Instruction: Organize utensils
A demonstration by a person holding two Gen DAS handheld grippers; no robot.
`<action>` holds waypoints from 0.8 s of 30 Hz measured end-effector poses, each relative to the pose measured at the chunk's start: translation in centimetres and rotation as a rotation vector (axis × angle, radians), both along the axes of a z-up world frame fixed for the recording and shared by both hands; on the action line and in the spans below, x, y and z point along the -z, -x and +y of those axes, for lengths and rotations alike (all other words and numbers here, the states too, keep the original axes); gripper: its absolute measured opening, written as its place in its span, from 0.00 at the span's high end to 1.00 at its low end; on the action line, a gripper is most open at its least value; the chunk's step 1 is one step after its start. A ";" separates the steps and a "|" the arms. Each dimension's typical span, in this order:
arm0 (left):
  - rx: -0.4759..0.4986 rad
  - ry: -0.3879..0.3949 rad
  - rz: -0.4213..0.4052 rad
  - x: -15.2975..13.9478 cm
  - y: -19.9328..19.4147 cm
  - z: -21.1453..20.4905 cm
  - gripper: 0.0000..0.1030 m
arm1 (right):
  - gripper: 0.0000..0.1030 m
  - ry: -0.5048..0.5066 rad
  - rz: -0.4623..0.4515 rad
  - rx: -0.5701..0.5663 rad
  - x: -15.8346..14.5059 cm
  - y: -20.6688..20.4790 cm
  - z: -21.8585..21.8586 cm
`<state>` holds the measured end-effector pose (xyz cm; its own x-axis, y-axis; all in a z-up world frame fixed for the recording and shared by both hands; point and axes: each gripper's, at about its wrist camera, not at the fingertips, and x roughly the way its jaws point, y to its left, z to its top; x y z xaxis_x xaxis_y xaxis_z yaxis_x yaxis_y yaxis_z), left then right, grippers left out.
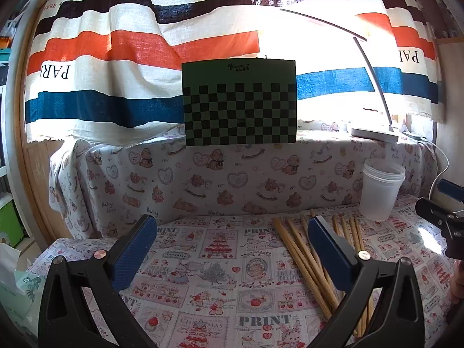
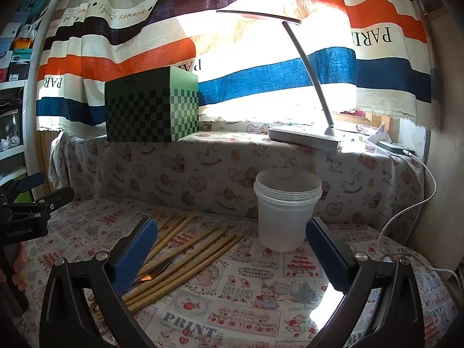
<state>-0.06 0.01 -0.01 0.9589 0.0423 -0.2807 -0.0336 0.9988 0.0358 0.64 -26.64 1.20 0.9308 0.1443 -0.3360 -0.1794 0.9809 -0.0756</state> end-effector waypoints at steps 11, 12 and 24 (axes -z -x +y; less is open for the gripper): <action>-0.009 0.002 0.004 -0.2 -0.1 -0.1 0.00 | 0.00 -0.009 0.009 0.013 0.0 -0.1 -0.3; -0.011 0.005 0.003 -0.2 -0.1 0.0 0.00 | 0.00 -0.007 0.008 0.014 0.0 -0.1 -0.3; 0.019 0.005 -0.003 -0.3 0.0 -0.1 0.00 | 0.00 -0.001 0.010 0.019 0.0 -0.2 -0.3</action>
